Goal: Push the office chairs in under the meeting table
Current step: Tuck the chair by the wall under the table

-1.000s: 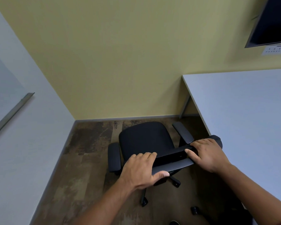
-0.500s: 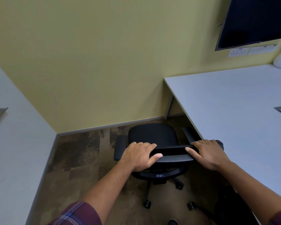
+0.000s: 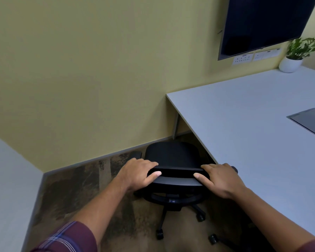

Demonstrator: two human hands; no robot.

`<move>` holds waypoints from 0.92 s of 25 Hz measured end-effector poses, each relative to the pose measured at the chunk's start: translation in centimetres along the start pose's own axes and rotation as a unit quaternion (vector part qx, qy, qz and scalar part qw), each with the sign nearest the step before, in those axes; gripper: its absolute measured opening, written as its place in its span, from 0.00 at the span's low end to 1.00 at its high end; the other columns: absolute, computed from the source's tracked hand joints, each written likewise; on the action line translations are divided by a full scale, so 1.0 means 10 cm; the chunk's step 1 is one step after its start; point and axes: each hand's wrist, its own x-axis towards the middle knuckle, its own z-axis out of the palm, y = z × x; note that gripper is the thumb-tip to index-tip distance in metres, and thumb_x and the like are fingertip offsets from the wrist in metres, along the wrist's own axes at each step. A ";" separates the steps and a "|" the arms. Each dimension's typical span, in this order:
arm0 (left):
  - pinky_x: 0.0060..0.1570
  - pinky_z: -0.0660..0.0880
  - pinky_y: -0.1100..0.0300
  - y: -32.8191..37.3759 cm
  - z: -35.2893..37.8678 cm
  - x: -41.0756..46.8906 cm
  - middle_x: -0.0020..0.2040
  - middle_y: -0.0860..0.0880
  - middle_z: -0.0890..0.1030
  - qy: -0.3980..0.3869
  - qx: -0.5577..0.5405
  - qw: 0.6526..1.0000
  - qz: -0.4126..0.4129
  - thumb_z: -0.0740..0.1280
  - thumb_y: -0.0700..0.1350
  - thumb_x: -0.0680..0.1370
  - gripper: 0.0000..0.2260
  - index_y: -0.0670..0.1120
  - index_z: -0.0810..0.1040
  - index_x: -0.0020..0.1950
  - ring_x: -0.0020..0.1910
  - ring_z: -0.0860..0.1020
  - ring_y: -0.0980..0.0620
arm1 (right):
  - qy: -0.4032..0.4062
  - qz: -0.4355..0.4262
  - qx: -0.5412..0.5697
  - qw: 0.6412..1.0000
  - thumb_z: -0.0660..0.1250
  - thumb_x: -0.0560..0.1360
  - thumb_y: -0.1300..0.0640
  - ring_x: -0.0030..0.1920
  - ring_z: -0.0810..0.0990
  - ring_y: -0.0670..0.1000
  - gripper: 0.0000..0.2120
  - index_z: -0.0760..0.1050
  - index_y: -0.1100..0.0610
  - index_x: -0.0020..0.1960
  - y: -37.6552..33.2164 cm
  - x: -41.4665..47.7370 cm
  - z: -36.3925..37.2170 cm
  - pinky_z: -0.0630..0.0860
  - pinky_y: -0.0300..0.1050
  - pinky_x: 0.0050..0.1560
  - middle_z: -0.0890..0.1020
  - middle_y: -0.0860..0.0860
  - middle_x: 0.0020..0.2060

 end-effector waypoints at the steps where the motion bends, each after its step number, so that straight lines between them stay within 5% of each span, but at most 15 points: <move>1: 0.60 0.74 0.46 -0.08 -0.03 0.09 0.67 0.53 0.85 0.003 0.004 1.000 0.004 0.33 0.76 0.79 0.47 0.52 0.76 0.78 0.62 0.82 0.48 | -0.004 0.005 -0.001 1.000 0.35 0.78 0.21 0.46 0.81 0.48 0.40 0.77 0.45 0.54 -0.01 0.06 0.00 0.76 0.54 0.55 0.83 0.44 0.45; 6: 0.54 0.71 0.47 -0.42 -0.09 0.58 0.57 0.53 0.87 -0.001 0.054 0.998 -0.024 0.41 0.67 0.83 0.33 0.57 0.81 0.67 0.57 0.82 0.46 | -0.024 0.010 -0.006 1.000 0.38 0.79 0.22 0.43 0.80 0.52 0.36 0.74 0.47 0.49 0.00 0.35 -0.06 0.75 0.56 0.55 0.81 0.46 0.40; 15: 0.70 0.68 0.43 -0.88 -0.21 1.52 0.76 0.51 0.77 -0.019 0.035 0.996 -0.086 0.34 0.65 0.80 0.40 0.54 0.74 0.79 0.74 0.72 0.46 | -0.014 0.055 0.018 0.998 0.40 0.80 0.23 0.43 0.77 0.56 0.34 0.71 0.49 0.50 0.01 0.78 -0.08 0.71 0.57 0.53 0.82 0.50 0.44; 18: 0.75 0.64 0.42 -1.01 -0.25 1.84 0.81 0.50 0.72 -0.038 0.029 0.994 -0.095 0.40 0.63 0.86 0.32 0.56 0.72 0.81 0.80 0.66 0.45 | 0.004 0.092 0.026 0.995 0.40 0.80 0.23 0.42 0.75 0.56 0.35 0.71 0.50 0.49 -0.07 0.91 -0.06 0.72 0.58 0.53 0.81 0.50 0.42; 20: 0.76 0.62 0.41 -1.12 -0.27 2.07 0.82 0.49 0.70 -0.047 0.022 0.995 -0.084 0.44 0.60 0.88 0.28 0.56 0.72 0.82 0.82 0.63 0.43 | 0.005 0.116 0.031 0.993 0.39 0.80 0.22 0.45 0.78 0.57 0.37 0.72 0.50 0.51 -0.11 1.02 -0.04 0.73 0.58 0.53 0.82 0.51 0.44; 23: 0.72 0.66 0.41 -1.31 -0.32 2.42 0.79 0.51 0.74 -0.049 0.014 0.997 -0.054 0.38 0.66 0.81 0.37 0.57 0.75 0.79 0.78 0.66 0.45 | 0.011 0.134 0.044 0.990 0.37 0.79 0.21 0.49 0.80 0.57 0.41 0.74 0.51 0.60 -0.16 1.21 -0.03 0.75 0.57 0.54 0.83 0.52 0.50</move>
